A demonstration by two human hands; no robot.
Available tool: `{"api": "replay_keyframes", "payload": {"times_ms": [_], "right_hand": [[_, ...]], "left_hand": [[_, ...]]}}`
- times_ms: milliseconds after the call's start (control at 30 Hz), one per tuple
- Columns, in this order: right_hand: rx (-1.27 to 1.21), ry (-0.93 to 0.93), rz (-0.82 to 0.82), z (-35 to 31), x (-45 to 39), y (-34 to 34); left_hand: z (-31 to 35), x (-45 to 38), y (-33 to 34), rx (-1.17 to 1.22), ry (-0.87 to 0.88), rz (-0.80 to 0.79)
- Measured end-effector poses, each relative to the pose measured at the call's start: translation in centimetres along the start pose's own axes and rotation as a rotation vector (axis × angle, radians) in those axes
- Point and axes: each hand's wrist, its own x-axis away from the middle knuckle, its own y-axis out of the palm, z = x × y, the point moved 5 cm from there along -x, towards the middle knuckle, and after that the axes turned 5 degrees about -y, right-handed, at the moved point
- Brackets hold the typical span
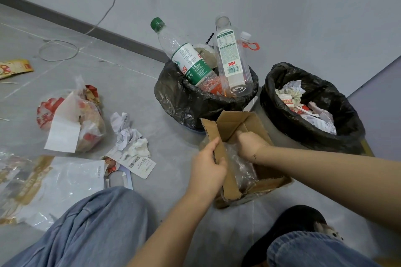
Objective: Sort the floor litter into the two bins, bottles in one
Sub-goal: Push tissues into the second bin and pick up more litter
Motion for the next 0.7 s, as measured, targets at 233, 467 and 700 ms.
{"api": "replay_keyframes", "payload": {"times_ms": [233, 467, 700], "right_hand": [[-0.009, 0.012, -0.081, -0.2, -0.9, 0.5], [0.083, -0.130, 0.204, -1.5, 1.6, -4.1], [0.039, -0.095, 0.257, 0.2, 0.3, -4.2]], "left_hand": [[0.2, 0.0, 0.0, -0.008, -0.011, -0.029], [0.0, -0.4, -1.4, -0.039, -0.016, 0.026], [-0.6, -0.8, -0.8, -0.024, -0.017, -0.015]]}}
